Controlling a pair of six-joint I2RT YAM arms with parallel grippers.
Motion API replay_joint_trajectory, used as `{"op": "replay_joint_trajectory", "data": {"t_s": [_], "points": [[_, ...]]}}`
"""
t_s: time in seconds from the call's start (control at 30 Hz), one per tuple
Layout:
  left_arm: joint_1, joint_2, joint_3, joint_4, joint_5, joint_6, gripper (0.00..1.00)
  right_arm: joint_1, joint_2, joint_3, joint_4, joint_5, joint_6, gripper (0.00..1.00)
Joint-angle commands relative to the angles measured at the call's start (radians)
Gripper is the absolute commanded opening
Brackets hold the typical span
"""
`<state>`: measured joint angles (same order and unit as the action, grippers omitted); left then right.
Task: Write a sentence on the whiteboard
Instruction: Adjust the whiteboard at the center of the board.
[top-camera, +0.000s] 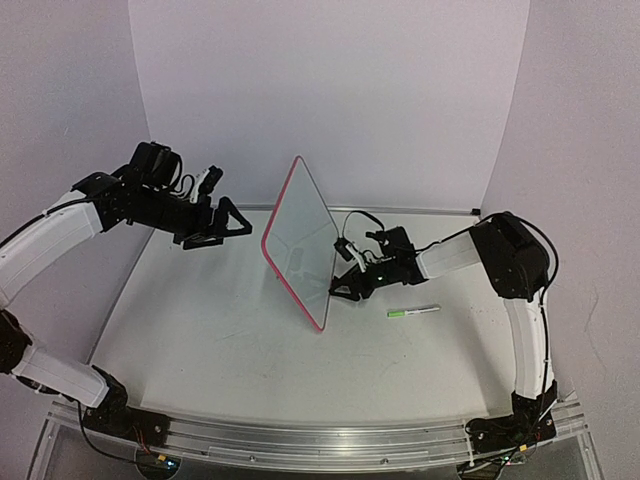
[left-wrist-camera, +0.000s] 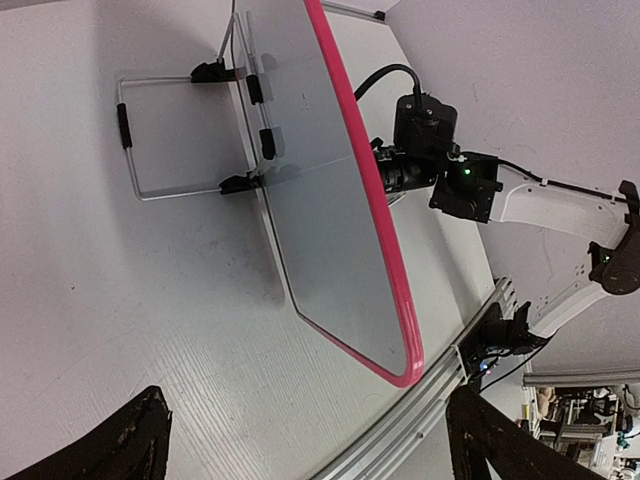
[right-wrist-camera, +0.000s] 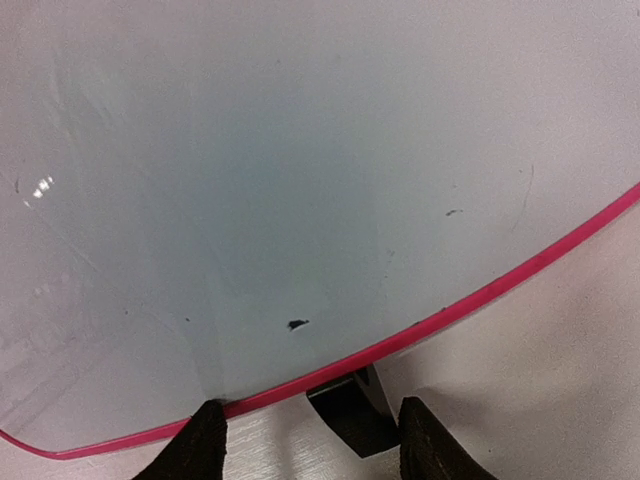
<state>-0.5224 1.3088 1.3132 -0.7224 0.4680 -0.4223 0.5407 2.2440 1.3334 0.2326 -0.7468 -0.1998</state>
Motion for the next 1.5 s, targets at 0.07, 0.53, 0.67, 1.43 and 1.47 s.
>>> {"op": "replay_joint_trajectory", "data": {"t_s": [0.07,0.53,0.67,1.43,1.47], "points": [[0.005,-0.055,-0.004,-0.029,-0.045,0.018,0.95,0.046,-0.006,0.021,-0.027,-0.005,-0.032,0.52],[0.014,-0.155,-0.033,-0.099,-0.31,-0.039,0.98,0.17,-0.059,-0.097,0.131,0.18,0.085,0.48],[0.018,-0.192,-0.055,-0.115,-0.386,-0.066,0.99,0.197,-0.095,-0.137,0.174,0.244,0.144,0.54],[0.01,-0.019,-0.26,0.276,-0.311,-0.117,0.92,0.141,-0.577,-0.457,0.061,0.762,0.425,0.8],[0.008,0.0,-0.251,0.275,-0.318,-0.116,0.92,0.133,-0.602,-0.463,0.033,0.792,0.427,0.8]]}}
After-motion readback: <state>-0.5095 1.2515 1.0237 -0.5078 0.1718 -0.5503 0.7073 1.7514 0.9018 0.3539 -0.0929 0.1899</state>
